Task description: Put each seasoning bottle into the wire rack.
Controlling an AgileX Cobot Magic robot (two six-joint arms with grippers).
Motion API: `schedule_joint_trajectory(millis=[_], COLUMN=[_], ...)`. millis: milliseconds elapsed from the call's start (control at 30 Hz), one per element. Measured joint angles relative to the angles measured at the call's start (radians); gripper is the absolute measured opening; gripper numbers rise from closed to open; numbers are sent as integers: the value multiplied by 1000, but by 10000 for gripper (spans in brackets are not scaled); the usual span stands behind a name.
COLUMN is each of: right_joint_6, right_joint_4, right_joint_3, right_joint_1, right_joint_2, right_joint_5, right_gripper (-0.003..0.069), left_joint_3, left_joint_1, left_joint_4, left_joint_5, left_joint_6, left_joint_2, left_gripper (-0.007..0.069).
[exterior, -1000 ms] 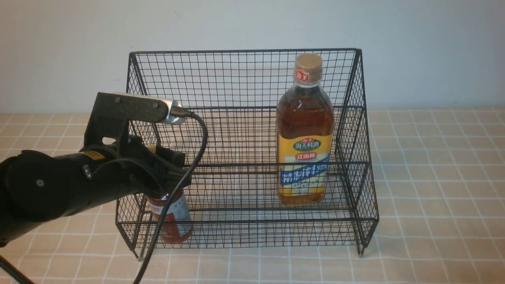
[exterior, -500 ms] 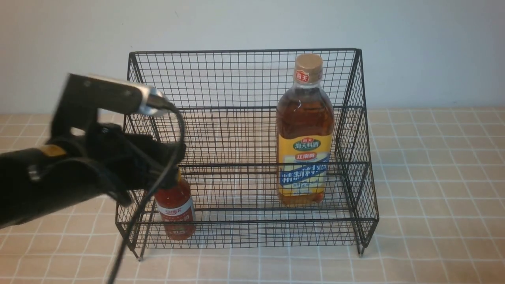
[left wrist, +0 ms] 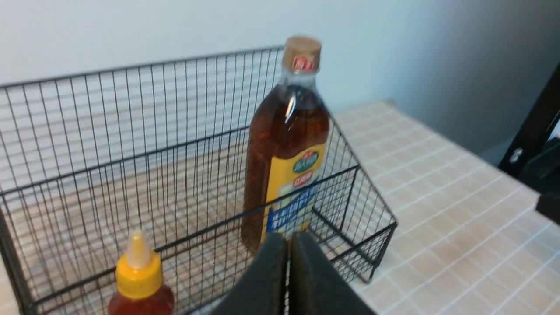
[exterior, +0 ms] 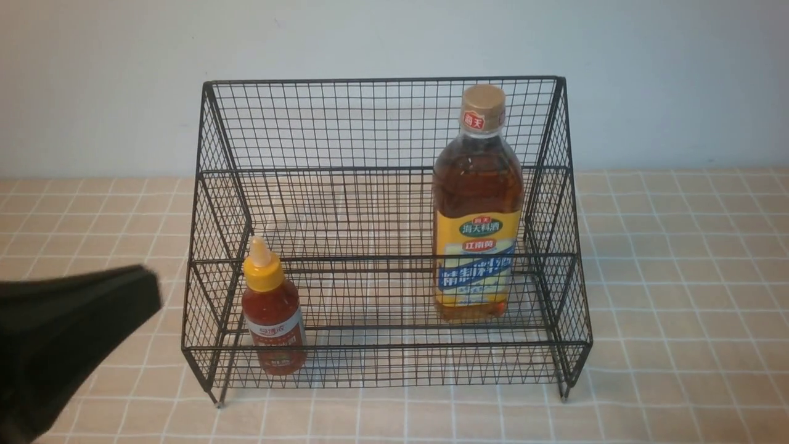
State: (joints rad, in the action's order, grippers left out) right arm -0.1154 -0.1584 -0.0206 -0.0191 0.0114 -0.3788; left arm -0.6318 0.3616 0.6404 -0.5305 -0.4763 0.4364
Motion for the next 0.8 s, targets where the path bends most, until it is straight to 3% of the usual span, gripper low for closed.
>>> schedule_joint_trajectory(millis=[367,633,800], right_joint_6=[0,0,0], right_joint_4=[0,0,0], right_joint_3=[0,0,0], right_joint_1=[0,0,0], right_joint_2=[0,0,0], right_joint_5=[0,0,0], right_gripper=[-14,-14,-14], left_joint_3=[2,24,92], left_joint_1=[0,0,0], left_joint_4=[0,-6,-178], left_joint_5=[1,165,224], left_joint_6=[-13,-54,3], left_joint_2=[-140,-149,-200], left_gripper=[-7,-7,-7])
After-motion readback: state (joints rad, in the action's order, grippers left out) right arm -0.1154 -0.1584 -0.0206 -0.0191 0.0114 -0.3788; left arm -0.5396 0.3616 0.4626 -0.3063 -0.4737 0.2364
